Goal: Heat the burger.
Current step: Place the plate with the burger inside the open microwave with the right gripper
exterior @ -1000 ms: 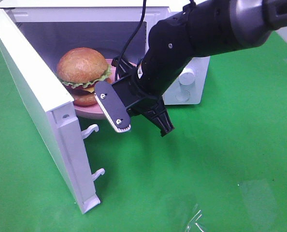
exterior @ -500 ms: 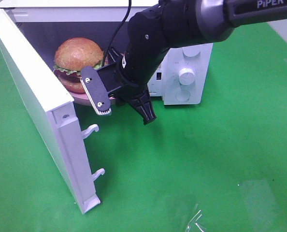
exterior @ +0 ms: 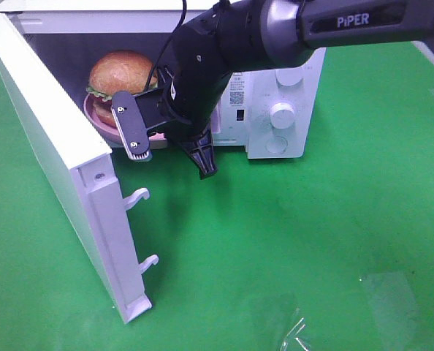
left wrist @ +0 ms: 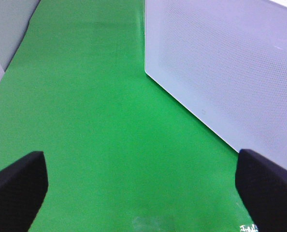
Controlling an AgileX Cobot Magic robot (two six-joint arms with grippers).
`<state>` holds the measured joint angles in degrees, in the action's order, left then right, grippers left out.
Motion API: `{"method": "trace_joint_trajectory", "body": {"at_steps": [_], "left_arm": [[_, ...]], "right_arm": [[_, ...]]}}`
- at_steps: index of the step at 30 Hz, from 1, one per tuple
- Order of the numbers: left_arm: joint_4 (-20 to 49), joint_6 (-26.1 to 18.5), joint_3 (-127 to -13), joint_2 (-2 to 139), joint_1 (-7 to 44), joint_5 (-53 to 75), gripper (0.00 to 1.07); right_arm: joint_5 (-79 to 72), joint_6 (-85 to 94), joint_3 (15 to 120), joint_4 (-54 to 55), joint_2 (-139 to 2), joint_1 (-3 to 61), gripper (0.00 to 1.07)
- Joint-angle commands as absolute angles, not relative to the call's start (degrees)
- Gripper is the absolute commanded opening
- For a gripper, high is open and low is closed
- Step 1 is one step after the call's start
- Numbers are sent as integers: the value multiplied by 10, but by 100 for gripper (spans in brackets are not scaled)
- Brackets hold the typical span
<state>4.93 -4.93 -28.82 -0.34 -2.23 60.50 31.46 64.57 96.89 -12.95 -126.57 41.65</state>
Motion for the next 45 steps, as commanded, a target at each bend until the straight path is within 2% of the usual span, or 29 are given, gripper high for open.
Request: {"method": "trace_joint_trajectory", "body": {"at_steps": [1,29,45], "left_arm": [[53,-50,-288,-14,-23,596,98],[53,-50,-288,-14,-23,596,98],[53,-50,-288,-14,-23,596,98]], "right_arm": [[289,624,993,-142,-1269,414,0],[317,567,1170,-162,-1385,388,1],[313,651,1169,-114,-1385,388,5]]}}
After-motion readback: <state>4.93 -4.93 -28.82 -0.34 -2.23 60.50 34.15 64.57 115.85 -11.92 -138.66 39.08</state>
